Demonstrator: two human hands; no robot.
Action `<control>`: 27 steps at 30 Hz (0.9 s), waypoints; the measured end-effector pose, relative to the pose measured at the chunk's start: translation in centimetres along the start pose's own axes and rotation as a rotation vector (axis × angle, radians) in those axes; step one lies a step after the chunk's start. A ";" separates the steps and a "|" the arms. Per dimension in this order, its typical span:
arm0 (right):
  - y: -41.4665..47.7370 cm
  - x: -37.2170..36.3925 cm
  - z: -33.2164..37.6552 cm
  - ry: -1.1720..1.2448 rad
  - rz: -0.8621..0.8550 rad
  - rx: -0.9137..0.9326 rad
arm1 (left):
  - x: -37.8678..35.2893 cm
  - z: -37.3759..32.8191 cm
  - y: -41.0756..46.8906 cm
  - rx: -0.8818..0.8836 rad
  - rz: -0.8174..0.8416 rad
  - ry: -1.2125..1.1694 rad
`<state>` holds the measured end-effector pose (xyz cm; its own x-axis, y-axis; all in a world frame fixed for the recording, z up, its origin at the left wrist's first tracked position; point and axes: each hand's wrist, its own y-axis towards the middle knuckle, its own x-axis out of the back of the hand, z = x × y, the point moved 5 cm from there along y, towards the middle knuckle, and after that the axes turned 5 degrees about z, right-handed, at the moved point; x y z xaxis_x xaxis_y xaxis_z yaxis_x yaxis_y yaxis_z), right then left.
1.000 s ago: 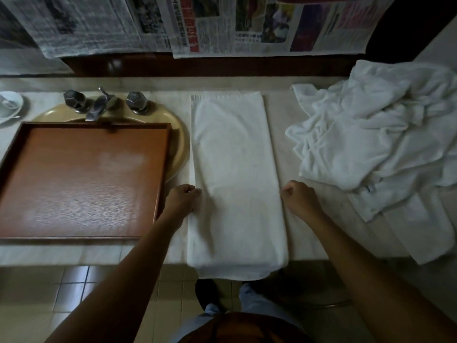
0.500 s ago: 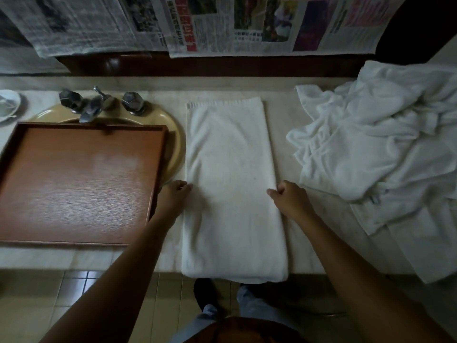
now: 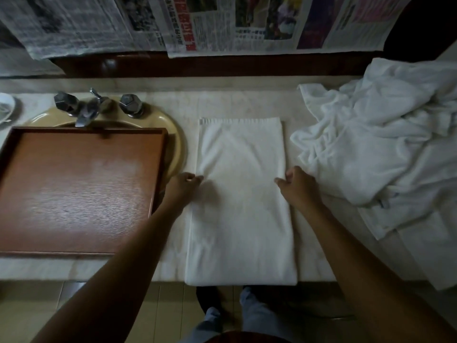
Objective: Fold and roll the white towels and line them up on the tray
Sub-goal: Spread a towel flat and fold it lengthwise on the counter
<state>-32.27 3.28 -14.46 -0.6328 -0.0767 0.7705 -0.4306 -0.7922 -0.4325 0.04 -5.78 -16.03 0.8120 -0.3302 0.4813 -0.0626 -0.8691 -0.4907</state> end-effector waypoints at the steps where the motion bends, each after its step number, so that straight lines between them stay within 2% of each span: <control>1: 0.9 0.3 0.4 -0.038 -0.002 0.003 | 0.0 -0.7 1.1 0.004 0.015 -0.044; 6: 5.6 1.9 2.1 -0.098 -0.063 0.022 | 0.9 -3.0 5.6 0.050 0.069 -0.162; 10: 10.5 3.4 5.0 -0.023 -0.151 0.207 | 0.9 -5.3 9.2 0.027 0.021 -0.134; 16: 16.7 3.8 7.9 -0.194 -0.029 0.321 | 0.8 -8.8 13.1 -0.060 -0.023 -0.070; 19: 18.4 4.2 7.8 -0.242 -0.021 0.309 | 0.7 -8.9 13.9 -0.073 -0.032 -0.115; 22: 19.1 4.7 7.3 -0.246 -0.037 0.266 | 0.9 -8.3 13.9 -0.047 -0.091 0.054; 27: 19.7 4.8 6.9 -0.237 -0.023 0.207 | 0.9 -8.4 14.4 -0.044 -0.132 0.122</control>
<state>-39.37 -16.88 -16.08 -0.4459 -0.1770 0.8774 -0.2878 -0.8999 -0.3278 -5.06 -21.71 -16.56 0.7386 -0.2522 0.6252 0.0125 -0.9221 -0.3867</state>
